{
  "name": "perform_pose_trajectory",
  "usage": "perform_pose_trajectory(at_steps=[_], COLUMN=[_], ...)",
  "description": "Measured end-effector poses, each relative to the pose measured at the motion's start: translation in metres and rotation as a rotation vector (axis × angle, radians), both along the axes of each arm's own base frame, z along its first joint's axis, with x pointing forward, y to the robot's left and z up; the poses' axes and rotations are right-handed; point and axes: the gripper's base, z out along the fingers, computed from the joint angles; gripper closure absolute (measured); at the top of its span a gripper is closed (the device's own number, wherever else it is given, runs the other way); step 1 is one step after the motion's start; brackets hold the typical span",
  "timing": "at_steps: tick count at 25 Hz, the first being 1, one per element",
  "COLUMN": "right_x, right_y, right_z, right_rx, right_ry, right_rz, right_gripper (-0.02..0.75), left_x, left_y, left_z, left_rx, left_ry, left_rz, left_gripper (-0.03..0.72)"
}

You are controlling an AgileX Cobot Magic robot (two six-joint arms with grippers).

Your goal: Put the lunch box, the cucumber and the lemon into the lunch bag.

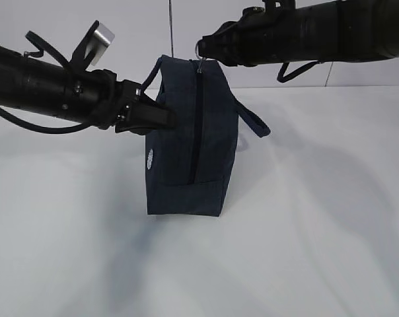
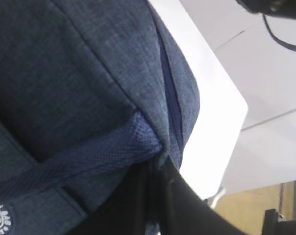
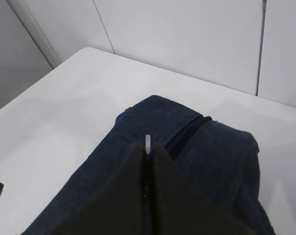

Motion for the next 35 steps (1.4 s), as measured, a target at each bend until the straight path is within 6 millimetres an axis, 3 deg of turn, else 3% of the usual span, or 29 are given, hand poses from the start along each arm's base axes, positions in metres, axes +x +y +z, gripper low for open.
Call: perform_pose_trajectory(at_steps=[15, 20, 35], right_x=[0.005, 0.005, 0.015], right_y=[-0.001, -0.001, 0.003], right_z=[0.011, 0.011, -0.018], right_rx=[-0.026, -0.028, -0.024], right_ry=[-0.059, -0.06, 0.008], right_rz=[-0.009, -0.012, -0.018], right_gripper=[0.738, 0.738, 0.738], left_x=[-0.012, -0.021, -0.047], left_y=[-0.002, 0.002, 0.014], left_z=[0.003, 0.017, 0.041], left_rx=[-0.023, 0.035, 0.165], left_ry=[0.083, 0.05, 0.071], left_rz=[-0.101, -0.128, -0.212], left_gripper=[0.694, 0.694, 0.694])
